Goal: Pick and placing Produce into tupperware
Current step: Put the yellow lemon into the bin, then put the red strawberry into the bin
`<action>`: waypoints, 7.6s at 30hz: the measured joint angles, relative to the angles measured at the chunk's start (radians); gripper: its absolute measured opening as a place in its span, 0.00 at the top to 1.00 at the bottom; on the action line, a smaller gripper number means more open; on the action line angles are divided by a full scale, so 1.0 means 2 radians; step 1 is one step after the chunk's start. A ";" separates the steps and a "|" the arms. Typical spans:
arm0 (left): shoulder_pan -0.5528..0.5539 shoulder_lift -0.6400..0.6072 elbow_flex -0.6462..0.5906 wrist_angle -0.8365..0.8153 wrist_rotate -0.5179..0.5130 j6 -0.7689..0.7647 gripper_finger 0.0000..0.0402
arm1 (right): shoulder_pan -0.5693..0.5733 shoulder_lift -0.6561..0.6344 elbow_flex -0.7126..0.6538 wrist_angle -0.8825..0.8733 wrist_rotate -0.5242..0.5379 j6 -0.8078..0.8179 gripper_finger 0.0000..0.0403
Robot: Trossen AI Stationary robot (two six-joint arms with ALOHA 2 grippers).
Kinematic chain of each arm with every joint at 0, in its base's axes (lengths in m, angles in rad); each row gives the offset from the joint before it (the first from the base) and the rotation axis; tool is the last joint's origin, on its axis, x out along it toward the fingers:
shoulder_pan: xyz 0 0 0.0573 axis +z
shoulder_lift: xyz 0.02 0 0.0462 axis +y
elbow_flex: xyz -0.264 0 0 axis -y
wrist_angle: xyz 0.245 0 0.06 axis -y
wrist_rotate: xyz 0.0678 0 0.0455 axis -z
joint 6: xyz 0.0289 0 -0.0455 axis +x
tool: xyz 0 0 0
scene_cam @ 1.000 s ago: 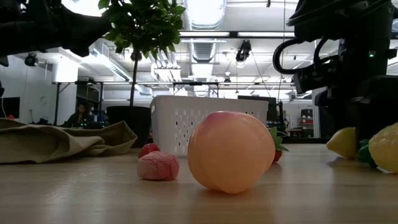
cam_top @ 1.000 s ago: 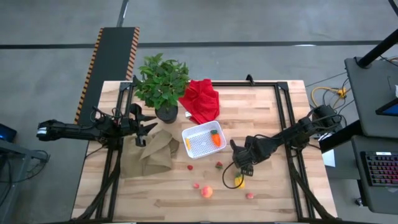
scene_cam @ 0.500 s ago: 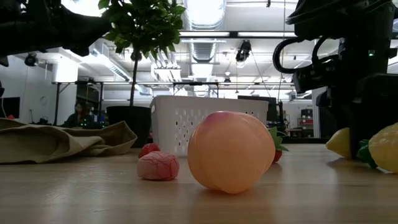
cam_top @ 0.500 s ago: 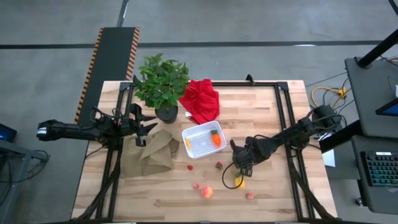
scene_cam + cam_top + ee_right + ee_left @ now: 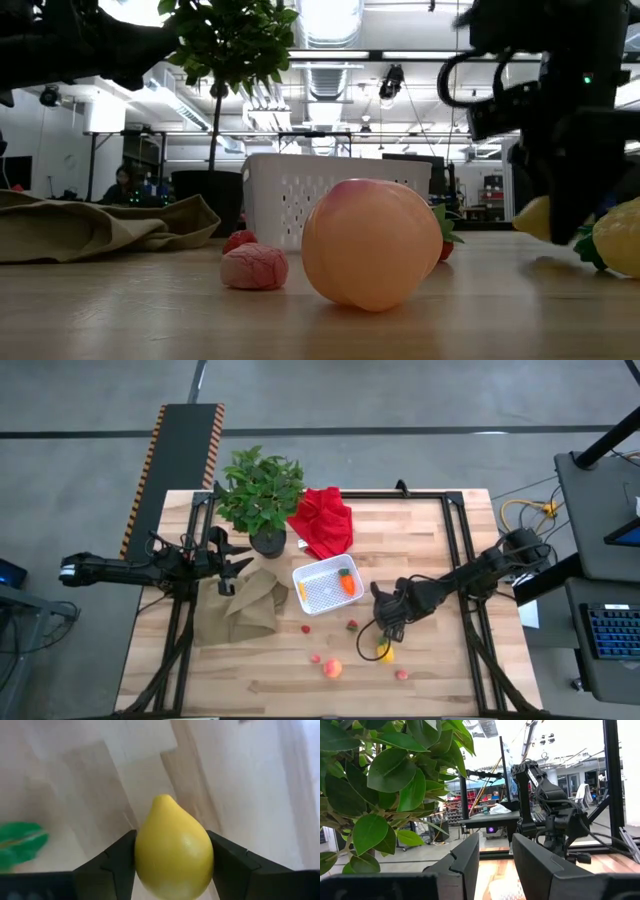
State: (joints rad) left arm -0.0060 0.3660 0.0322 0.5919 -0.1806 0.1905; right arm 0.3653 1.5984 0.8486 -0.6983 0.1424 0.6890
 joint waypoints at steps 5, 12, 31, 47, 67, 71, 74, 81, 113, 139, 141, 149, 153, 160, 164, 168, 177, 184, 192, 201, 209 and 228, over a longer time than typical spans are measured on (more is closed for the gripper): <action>0.000 0.000 0.000 0.000 0.000 0.000 0.74 | 0.000 -0.031 0.013 0.002 0.019 0.000 0.52; 0.000 0.000 0.000 -0.003 0.001 0.000 0.74 | 0.000 -0.100 0.024 0.102 0.068 -0.016 0.52; 0.000 0.000 0.000 0.000 0.000 0.000 0.74 | -0.112 -0.015 0.045 0.321 0.096 -0.086 0.52; 0.000 0.000 0.000 -0.004 0.000 0.003 0.74 | -0.162 0.153 0.239 0.127 0.072 -0.114 0.52; 0.000 0.000 0.000 -0.005 0.000 0.003 0.74 | -0.163 0.197 0.310 0.025 0.100 -0.117 0.29; 0.000 0.000 0.000 -0.005 0.000 0.003 0.74 | -0.154 0.153 0.310 0.024 0.106 -0.115 0.27; 0.000 0.000 0.000 -0.006 0.000 0.003 0.74 | -0.136 0.109 0.309 0.018 0.122 -0.108 0.27; 0.000 0.000 0.000 -0.009 0.001 0.000 0.74 | -0.071 0.029 0.301 -0.037 0.136 -0.040 0.30; 0.000 0.001 0.000 -0.009 0.001 -0.013 0.74 | 0.069 0.193 0.264 -0.043 0.161 0.152 0.33; 0.000 0.002 0.000 -0.009 0.000 -0.013 0.74 | 0.060 0.243 0.264 -0.019 0.163 0.145 0.53; 0.000 0.002 0.000 -0.009 0.000 -0.013 0.74 | 0.060 0.243 0.264 -0.019 0.163 0.147 0.58; 0.000 0.002 0.000 -0.009 0.000 -0.013 0.74 | 0.059 0.240 0.263 -0.027 0.163 0.139 0.71; 0.000 0.002 0.000 -0.009 0.000 -0.013 0.74 | 0.058 0.228 0.261 -0.038 0.163 0.138 0.75; 0.000 0.002 0.000 -0.009 0.000 -0.013 0.74 | 0.059 0.163 0.262 -0.037 0.165 0.128 0.89; 0.000 0.002 0.000 -0.009 0.001 -0.013 0.74 | 0.059 0.129 0.262 -0.038 0.165 0.110 0.97; 0.000 0.002 0.000 -0.009 0.001 -0.013 0.74 | 0.059 0.114 0.262 -0.038 0.165 0.093 0.97; 0.000 0.003 0.000 -0.009 0.001 -0.013 0.74 | 0.059 0.110 0.262 -0.036 0.165 0.091 0.87; 0.000 0.003 0.000 -0.009 -0.001 -0.013 0.74 | 0.059 0.119 0.262 0.050 0.165 0.070 0.70; 0.000 0.002 0.000 -0.009 0.000 -0.013 0.74 | 0.059 0.148 0.267 0.103 0.166 0.068 0.42; 0.000 0.003 0.000 -0.009 0.001 -0.013 0.74 | 0.055 0.220 0.276 0.190 0.152 0.052 0.33; 0.000 0.003 0.000 -0.009 0.002 -0.013 0.74 | 0.053 0.275 0.318 0.195 0.156 0.039 0.37; 0.000 0.006 0.000 -0.009 0.006 -0.014 0.74 | 0.043 0.311 0.351 0.157 0.174 0.029 0.37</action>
State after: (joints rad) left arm -0.0067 0.3775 0.0319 0.5737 -0.1692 0.1635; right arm 0.4516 2.2200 1.5501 -0.3852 0.4912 0.7475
